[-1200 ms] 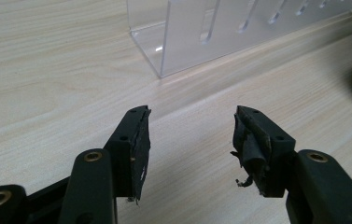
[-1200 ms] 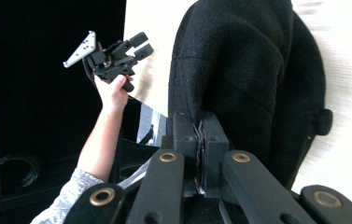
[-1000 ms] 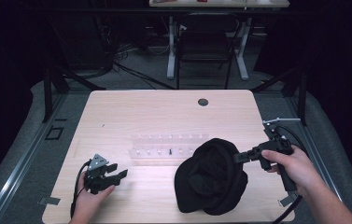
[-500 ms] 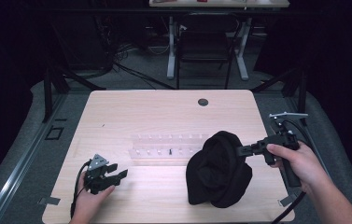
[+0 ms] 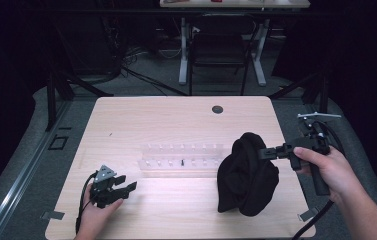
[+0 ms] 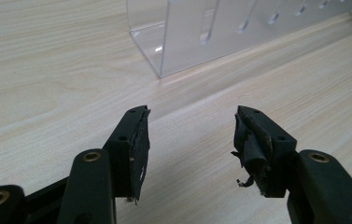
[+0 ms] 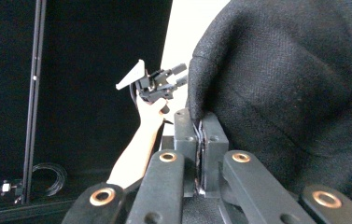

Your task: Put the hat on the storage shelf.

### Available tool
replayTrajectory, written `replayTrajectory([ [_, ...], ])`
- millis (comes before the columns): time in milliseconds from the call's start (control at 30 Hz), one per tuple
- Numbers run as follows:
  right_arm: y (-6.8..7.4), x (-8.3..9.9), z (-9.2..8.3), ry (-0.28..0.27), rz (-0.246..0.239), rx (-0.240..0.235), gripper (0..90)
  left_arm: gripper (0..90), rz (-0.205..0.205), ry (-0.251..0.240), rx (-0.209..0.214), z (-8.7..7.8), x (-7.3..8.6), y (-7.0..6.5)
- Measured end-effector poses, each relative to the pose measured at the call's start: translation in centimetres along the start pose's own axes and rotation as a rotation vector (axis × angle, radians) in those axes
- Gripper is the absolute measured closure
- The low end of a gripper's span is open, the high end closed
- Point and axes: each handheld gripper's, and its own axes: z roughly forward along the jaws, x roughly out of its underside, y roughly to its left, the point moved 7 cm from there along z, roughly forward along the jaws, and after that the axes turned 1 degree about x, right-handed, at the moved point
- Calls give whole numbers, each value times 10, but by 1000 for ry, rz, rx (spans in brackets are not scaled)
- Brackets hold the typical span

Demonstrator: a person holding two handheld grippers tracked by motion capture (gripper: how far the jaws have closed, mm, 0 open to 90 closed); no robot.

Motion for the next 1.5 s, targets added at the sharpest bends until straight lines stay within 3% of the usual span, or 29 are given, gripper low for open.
replayTrajectory([
  [533, 16, -10, -10, -43, -21, -41, 885, 448, -7, -2, -2, 0, 0, 0],
  [700, 26, -16, -15, -73, -41, -82, 885, 448, -7, -1, -2, 0, 0, 1],
  [1067, 37, -27, -21, -103, -54, -112, 885, 448, -6, -1, -1, 0, 0, 1],
  [1500, 43, -29, -20, -88, -71, -98, 885, 448, -2, 0, -1, 0, -1, 1],
])
